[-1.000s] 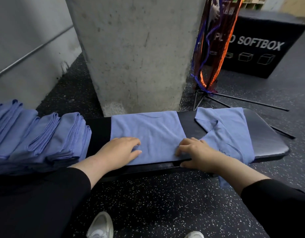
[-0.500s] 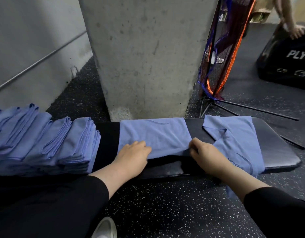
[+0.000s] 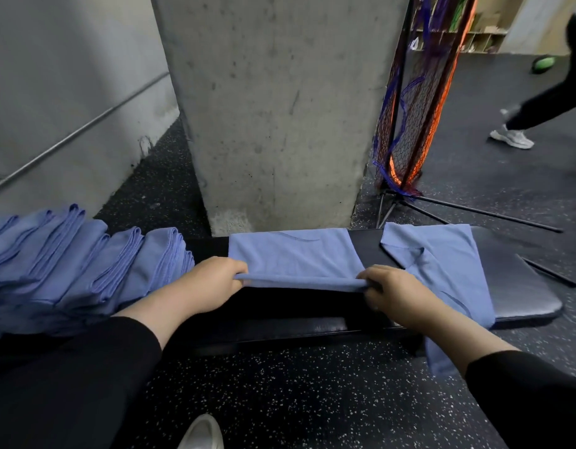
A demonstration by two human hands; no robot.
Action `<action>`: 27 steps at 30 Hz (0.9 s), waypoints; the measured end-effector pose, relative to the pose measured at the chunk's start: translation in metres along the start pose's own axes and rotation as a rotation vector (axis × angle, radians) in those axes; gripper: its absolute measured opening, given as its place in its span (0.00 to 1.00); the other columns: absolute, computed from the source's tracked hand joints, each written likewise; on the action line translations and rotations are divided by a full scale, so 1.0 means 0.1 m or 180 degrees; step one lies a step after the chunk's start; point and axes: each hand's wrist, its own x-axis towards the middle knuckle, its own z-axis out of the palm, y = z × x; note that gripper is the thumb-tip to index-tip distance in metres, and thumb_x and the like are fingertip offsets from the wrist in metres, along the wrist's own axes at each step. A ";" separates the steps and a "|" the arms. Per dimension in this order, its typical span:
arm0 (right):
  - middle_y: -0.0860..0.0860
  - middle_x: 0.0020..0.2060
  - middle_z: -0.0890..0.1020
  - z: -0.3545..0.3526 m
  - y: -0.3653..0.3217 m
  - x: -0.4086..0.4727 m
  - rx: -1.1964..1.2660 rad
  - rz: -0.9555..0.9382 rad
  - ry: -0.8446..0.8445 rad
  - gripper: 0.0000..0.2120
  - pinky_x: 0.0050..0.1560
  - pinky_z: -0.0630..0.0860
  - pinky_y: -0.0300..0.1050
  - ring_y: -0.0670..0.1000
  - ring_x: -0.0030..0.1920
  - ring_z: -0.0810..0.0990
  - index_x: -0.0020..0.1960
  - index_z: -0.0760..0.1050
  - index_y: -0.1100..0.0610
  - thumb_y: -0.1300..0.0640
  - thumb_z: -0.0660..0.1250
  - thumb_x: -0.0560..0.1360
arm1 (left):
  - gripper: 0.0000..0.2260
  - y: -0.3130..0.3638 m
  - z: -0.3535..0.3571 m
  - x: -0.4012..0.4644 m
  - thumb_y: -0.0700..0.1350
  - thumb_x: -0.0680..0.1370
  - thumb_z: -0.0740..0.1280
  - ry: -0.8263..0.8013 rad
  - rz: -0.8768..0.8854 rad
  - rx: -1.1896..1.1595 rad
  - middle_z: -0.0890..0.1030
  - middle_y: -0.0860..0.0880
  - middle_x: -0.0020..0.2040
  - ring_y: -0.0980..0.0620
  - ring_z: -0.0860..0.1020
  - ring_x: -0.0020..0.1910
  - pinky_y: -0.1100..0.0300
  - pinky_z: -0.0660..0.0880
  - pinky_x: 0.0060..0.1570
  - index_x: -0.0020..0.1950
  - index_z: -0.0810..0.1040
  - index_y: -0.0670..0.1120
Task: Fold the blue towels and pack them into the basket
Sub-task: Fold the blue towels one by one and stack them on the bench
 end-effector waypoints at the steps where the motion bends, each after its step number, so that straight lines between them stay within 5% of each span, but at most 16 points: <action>1: 0.44 0.43 0.81 -0.04 -0.03 -0.02 0.0091 0.0078 -0.0031 0.08 0.46 0.75 0.41 0.45 0.42 0.79 0.50 0.79 0.52 0.59 0.65 0.73 | 0.12 -0.02 -0.02 -0.02 0.44 0.80 0.64 -0.0077 0.0032 -0.0042 0.73 0.52 0.34 0.53 0.69 0.33 0.57 0.65 0.35 0.36 0.71 0.49; 6: 0.47 0.28 0.73 -0.22 -0.11 -0.12 0.0222 0.0328 -0.0315 0.10 0.36 0.68 0.44 0.49 0.33 0.70 0.36 0.67 0.55 0.59 0.62 0.75 | 0.16 -0.08 -0.12 -0.15 0.47 0.78 0.66 -0.0584 0.0116 -0.0094 0.66 0.49 0.34 0.52 0.64 0.33 0.54 0.61 0.35 0.35 0.63 0.48; 11: 0.42 0.25 0.70 -0.29 -0.11 -0.14 0.0449 0.0463 -0.0618 0.11 0.36 0.66 0.42 0.44 0.30 0.66 0.35 0.67 0.55 0.59 0.63 0.76 | 0.14 -0.11 -0.21 -0.29 0.49 0.76 0.68 -0.0981 0.0089 -0.0476 0.66 0.50 0.34 0.53 0.65 0.33 0.56 0.63 0.36 0.36 0.66 0.47; 16: 0.48 0.29 0.70 -0.22 -0.12 0.00 0.0500 0.0623 -0.0174 0.11 0.34 0.63 0.45 0.47 0.32 0.66 0.39 0.69 0.61 0.57 0.65 0.77 | 0.12 -0.14 -0.16 -0.18 0.44 0.75 0.67 -0.0249 -0.0141 -0.0807 0.67 0.51 0.33 0.53 0.65 0.32 0.55 0.64 0.37 0.36 0.66 0.47; 21: 0.51 0.30 0.72 -0.06 -0.14 0.27 0.0306 0.0849 0.0107 0.12 0.31 0.61 0.45 0.52 0.34 0.69 0.37 0.65 0.56 0.58 0.61 0.79 | 0.07 -0.05 -0.04 0.08 0.44 0.78 0.64 0.0604 -0.0600 -0.0857 0.75 0.51 0.36 0.52 0.70 0.34 0.56 0.64 0.34 0.41 0.74 0.44; 27: 0.51 0.32 0.72 0.10 -0.07 0.60 -0.0026 0.1056 0.0167 0.13 0.38 0.63 0.49 0.58 0.40 0.72 0.37 0.64 0.56 0.56 0.59 0.80 | 0.06 -0.12 0.20 0.40 0.46 0.82 0.60 0.0457 -0.0822 -0.0571 0.79 0.47 0.46 0.47 0.77 0.47 0.51 0.74 0.46 0.50 0.74 0.45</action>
